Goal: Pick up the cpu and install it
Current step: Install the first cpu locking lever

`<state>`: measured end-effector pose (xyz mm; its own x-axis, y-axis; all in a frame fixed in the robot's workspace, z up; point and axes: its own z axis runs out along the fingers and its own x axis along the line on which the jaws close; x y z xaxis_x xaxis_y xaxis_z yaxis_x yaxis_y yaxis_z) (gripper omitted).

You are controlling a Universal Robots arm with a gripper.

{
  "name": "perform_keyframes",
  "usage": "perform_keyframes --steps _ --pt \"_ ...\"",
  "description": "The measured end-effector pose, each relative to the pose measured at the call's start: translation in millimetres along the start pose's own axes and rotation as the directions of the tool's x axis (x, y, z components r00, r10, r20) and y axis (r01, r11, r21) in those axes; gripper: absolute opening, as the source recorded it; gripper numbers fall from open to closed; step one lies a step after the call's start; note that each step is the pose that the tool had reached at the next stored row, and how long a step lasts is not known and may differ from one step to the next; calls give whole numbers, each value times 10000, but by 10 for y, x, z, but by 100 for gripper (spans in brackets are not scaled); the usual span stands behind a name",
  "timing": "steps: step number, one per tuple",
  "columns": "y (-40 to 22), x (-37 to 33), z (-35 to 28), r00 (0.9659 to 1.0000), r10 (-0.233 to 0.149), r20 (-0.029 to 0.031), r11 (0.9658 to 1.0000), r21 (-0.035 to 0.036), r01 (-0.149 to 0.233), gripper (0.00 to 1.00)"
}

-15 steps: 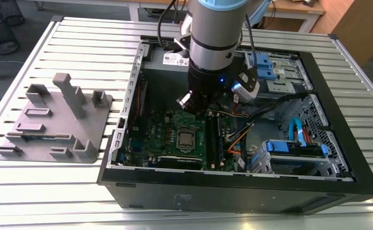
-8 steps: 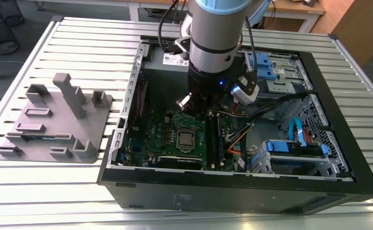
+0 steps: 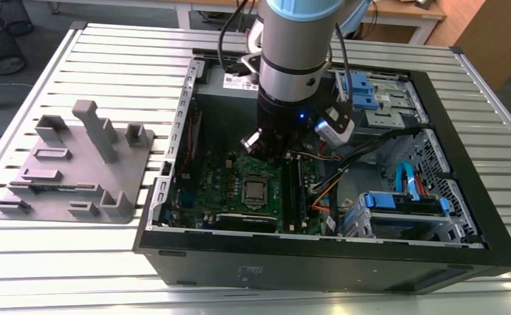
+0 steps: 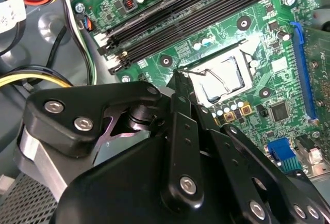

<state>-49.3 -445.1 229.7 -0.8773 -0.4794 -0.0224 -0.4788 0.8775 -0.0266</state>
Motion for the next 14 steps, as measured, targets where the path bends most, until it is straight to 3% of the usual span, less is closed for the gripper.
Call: perform_keyframes --steps 6,14 --pt "1 1 16 9989 467 -67 9988 118 -466 11" --pt "1 2 50 9957 908 -180 9953 350 -902 11"
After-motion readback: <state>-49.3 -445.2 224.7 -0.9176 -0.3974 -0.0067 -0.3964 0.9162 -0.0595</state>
